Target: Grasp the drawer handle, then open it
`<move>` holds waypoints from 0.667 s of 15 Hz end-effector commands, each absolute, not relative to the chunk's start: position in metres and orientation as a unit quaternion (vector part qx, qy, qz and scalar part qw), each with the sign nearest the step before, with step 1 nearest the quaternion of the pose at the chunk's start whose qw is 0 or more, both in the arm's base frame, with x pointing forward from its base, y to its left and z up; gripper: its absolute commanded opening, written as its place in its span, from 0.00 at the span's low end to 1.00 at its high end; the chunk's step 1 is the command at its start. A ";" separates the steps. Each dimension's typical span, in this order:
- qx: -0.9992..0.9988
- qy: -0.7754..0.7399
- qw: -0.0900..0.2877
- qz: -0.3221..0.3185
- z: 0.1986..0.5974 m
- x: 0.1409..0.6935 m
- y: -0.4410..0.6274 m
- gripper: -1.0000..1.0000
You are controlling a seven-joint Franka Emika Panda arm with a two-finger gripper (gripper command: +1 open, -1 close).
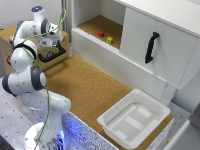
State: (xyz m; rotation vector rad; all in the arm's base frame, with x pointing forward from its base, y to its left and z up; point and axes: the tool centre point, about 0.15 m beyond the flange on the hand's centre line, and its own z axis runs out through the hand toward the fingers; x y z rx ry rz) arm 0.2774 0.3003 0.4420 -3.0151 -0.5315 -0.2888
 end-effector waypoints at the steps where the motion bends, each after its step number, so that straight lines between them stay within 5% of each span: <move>1: -0.985 -0.154 0.073 0.032 0.412 0.332 0.311 1.00; 10: -0.986 -0.117 0.116 0.013 0.350 0.326 0.332 1.00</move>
